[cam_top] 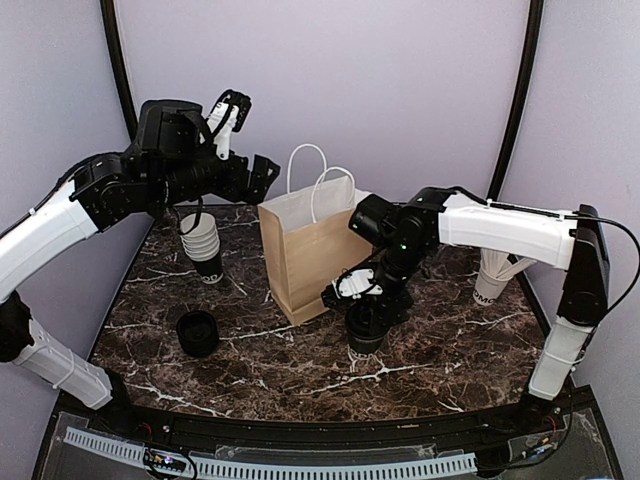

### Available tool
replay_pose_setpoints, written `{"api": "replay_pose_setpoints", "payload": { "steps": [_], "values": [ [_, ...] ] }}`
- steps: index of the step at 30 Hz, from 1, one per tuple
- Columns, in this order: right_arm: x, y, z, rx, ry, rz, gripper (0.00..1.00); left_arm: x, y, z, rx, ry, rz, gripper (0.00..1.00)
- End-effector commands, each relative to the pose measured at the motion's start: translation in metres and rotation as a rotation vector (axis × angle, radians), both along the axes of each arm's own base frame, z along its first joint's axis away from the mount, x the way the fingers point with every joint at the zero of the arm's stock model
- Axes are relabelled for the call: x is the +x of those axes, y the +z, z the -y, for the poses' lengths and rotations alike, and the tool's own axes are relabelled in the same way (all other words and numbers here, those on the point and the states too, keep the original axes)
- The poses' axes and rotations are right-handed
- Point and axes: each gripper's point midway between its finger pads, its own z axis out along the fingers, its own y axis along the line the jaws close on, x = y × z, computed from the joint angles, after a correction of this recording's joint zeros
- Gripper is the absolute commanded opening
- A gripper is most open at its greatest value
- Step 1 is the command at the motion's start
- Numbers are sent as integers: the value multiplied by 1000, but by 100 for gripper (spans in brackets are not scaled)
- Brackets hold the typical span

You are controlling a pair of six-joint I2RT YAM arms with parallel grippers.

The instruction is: Pack the takeout coffee

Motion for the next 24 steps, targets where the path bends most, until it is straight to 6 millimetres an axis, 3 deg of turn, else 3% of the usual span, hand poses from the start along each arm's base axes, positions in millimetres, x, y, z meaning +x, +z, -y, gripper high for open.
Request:
{"api": "replay_pose_setpoints", "payload": {
  "steps": [1,7,14,19,24],
  "values": [
    [-1,2,-1,5,-7,27,79,1,9,-12,-35,36,-9,99],
    [-1,0,-1,4,-20,40,78,3,5,-9,-36,29,-22,99],
    [5,4,-2,-1,-47,81,67,8,4,-15,-45,48,-47,99],
    [4,16,3,-11,-56,85,64,29,-12,-31,-123,25,-166,99],
    [0,45,12,13,-33,112,62,39,-31,-26,-118,-34,-251,99]
  ]
}}
